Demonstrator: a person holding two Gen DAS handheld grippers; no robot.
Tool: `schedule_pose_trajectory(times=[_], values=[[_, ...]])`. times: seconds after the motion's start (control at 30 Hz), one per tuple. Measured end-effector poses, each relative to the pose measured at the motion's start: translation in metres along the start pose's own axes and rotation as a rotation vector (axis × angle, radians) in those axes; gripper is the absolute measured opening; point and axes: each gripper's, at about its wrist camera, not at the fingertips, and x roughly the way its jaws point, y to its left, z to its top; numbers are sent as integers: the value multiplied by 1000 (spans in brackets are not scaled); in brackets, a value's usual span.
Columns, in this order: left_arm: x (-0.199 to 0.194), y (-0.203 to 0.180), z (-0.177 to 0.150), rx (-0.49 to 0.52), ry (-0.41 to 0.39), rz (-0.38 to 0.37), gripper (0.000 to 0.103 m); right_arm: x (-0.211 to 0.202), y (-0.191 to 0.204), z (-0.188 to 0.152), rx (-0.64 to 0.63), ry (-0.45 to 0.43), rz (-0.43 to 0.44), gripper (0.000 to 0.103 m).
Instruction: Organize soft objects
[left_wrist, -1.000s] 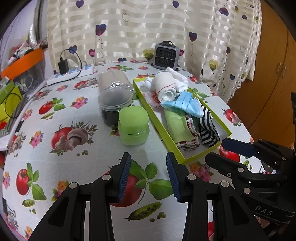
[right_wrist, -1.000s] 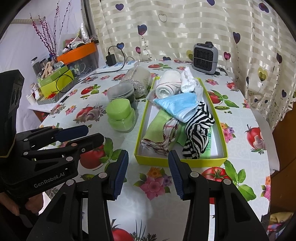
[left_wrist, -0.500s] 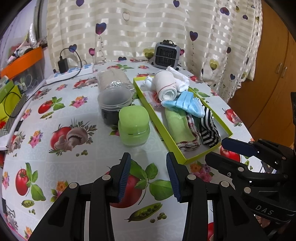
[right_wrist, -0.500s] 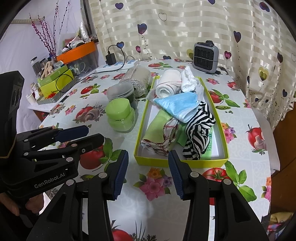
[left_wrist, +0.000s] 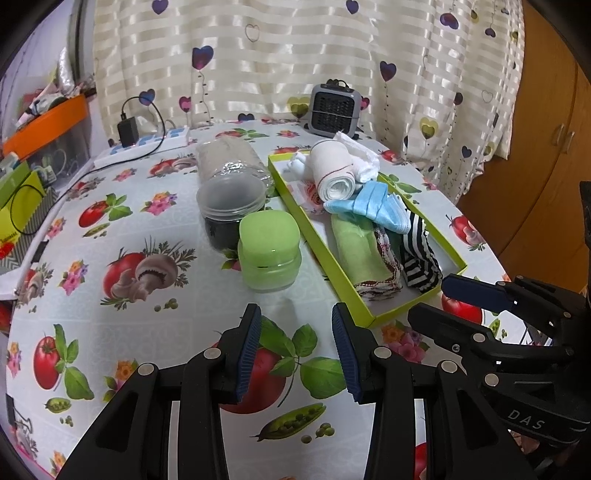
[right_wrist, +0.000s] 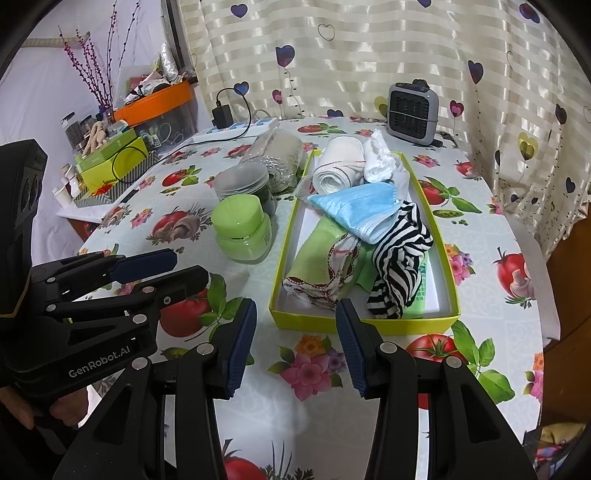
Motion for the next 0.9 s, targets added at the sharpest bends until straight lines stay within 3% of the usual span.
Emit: schedule_pose_trajectory(times=[0.9], values=[[3, -1, -1, 23, 18, 6, 39, 1, 0, 1, 0, 3, 2, 46]])
